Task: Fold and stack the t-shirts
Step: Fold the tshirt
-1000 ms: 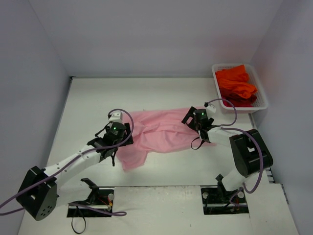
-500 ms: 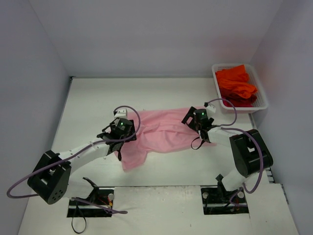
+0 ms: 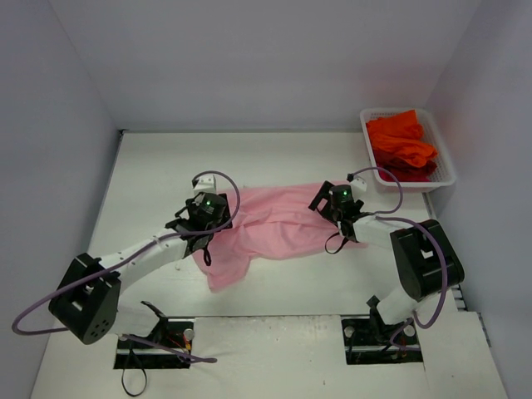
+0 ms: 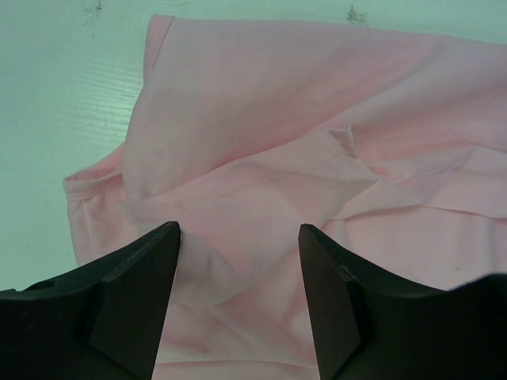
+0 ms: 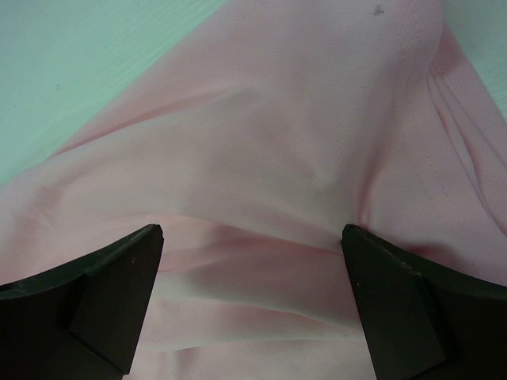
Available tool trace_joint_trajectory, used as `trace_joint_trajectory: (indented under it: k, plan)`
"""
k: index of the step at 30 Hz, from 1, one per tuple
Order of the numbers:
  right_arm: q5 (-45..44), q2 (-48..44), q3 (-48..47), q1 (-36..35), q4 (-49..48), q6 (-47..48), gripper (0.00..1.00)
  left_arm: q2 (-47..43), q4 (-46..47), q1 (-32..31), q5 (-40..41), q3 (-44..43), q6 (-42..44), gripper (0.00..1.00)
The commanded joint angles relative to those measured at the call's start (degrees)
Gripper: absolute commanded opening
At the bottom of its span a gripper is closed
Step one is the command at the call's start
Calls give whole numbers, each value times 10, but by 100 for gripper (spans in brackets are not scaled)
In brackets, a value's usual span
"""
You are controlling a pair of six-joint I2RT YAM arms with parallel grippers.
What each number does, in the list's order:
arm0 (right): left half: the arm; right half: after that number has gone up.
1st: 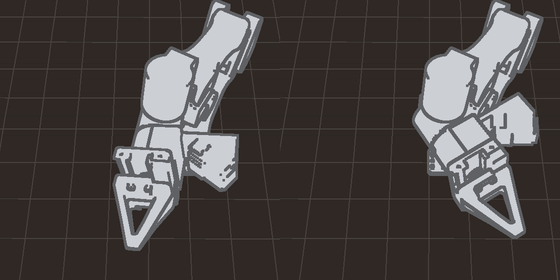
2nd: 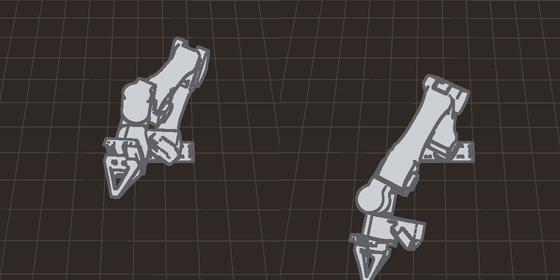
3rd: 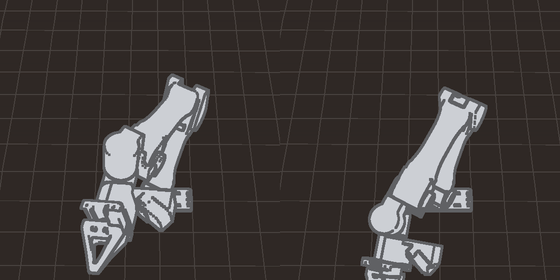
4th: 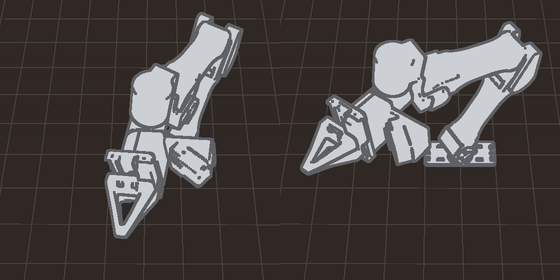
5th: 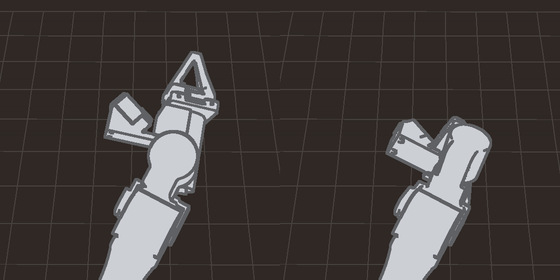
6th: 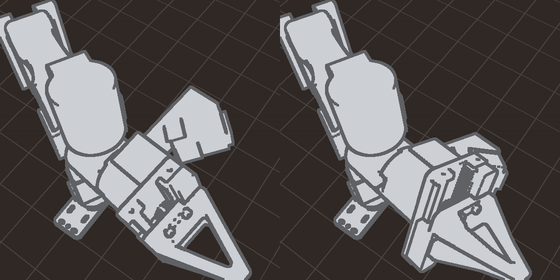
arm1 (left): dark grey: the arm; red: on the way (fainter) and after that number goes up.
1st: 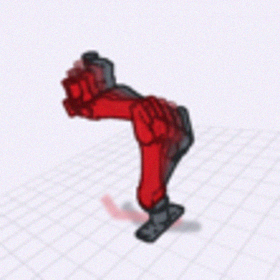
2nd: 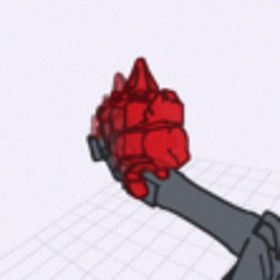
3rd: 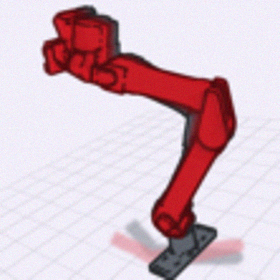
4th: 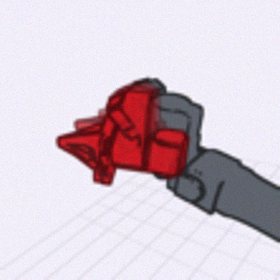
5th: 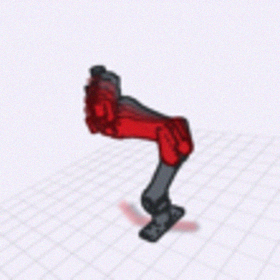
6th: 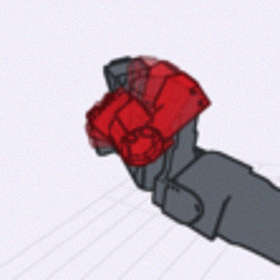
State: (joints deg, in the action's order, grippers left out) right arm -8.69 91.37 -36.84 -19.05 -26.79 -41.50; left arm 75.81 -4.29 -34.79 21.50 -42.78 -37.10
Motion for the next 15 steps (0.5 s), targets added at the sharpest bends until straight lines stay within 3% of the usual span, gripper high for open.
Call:
trace_joint_trajectory:
  k: [1, 11, 15]
  plan:
    - [17, -2, 17, 2, 47, -3, 93, 4, 15, 5, 24, -40, 12, 58]
    - [21, 4, 19, -2, 39, -7, 93, 35, 36, 48, -3, -85, 46, 57]
    - [21, 6, 21, -4, 38, -10, 93, 75, 117, 50, -37, -78, 62, 56]
